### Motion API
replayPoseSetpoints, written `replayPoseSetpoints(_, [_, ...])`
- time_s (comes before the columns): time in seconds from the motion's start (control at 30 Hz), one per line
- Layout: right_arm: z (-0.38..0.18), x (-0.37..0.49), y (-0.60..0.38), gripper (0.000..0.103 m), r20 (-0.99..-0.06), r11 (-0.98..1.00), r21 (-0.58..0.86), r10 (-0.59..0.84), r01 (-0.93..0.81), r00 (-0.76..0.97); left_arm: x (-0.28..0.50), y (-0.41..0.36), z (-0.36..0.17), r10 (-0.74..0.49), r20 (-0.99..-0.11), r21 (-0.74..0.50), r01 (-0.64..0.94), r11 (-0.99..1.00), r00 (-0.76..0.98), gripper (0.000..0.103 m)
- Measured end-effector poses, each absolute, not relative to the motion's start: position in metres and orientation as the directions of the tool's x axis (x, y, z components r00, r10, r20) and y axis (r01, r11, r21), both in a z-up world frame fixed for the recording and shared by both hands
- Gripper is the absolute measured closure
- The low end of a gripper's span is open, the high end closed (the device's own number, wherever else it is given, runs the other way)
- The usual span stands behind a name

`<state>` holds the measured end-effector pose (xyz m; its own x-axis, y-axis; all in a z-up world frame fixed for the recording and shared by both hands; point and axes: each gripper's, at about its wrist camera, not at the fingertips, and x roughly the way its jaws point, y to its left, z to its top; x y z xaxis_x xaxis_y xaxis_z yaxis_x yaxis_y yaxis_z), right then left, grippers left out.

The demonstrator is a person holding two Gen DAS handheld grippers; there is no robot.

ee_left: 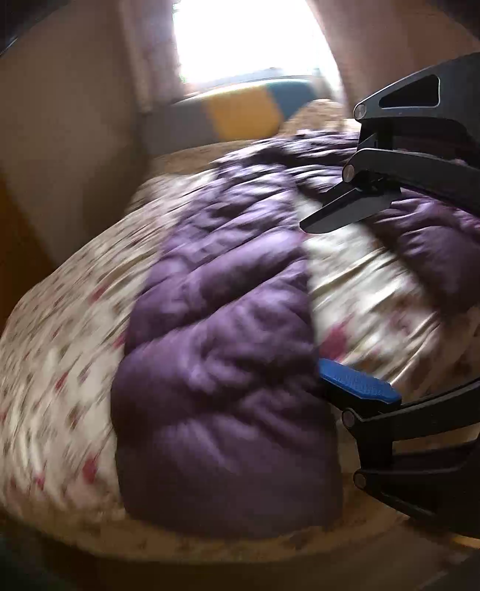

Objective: Fold large clothes

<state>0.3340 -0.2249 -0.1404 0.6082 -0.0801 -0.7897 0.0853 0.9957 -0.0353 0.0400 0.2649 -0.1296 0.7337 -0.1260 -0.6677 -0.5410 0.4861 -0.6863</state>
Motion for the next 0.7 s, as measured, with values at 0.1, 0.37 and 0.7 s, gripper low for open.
replayPoseSetpoints(0.1, [-0.139,0.333,-0.225,0.011,-0.789,0.996,-0.035,-0.081,0.086,0.609,0.048,0.283,-0.133,-0.068,-0.678,-0.672,-0.579,0.462,0.732,0.053])
replayPoseSetpoints(0.37, [-0.139,0.333,-0.225,0.011,-0.789,0.995,-0.04,-0.084,0.086,0.608,0.102,0.344,-0.132,0.105,-0.735,-0.526,-0.661,0.535,0.669,0.096])
replayPoseSetpoints(0.7, [-0.139,0.335,-0.225,0.01,-0.789,0.995,-0.046,-0.093,0.092,0.607,0.134,0.376,-0.108,0.168,-0.702,-0.48,-0.634,0.606,0.692,0.097])
